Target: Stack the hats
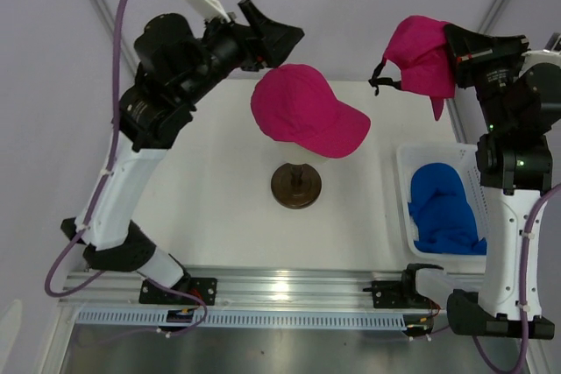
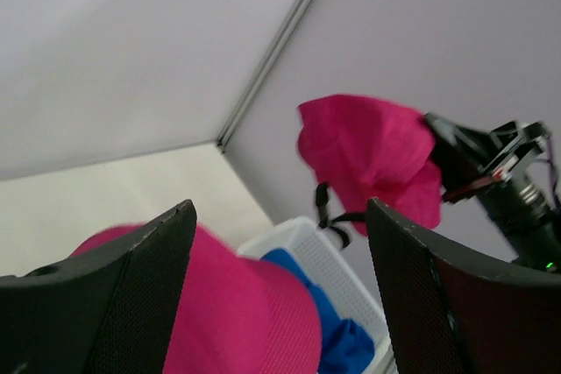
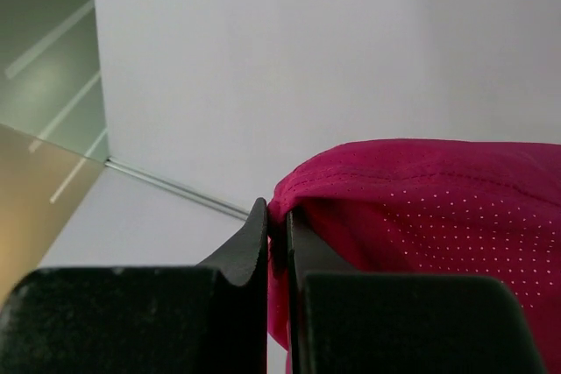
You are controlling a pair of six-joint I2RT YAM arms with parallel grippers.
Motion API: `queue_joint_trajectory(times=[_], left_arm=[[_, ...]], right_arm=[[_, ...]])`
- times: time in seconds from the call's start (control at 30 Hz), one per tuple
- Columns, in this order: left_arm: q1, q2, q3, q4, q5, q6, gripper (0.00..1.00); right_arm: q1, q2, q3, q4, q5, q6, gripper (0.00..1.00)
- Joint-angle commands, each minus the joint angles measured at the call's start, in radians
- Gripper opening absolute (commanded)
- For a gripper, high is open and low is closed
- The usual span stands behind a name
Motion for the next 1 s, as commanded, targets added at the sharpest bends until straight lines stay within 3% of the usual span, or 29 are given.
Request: queue_joint_trajectory(times=[0.0,0.1,0.37,0.97], left_arm=[[-0.085,0.119,0.196,0.02,-0.095,-0.022,0.81],[-0.186,0.185,0.253,0.04,-0.204,0.002,0.75],[-0.297,0.268,0.252,0.118,-0.38,0.056,0.72],[-0.306,0.357,0.24,0.08,-0.233,-0.156,0.72]], right_arm=[[0.043,-0.002,-0.039,0.168,0.063,0.081,0.0],[0.082,-0.011,-0.07,0.247,0.094,0.102,0.0],[0.1,-0.025,-0.095,0.36,0.089,0.116,0.0],[0.097,-0.119,-0.21,0.443,0.097,0.148,0.0]])
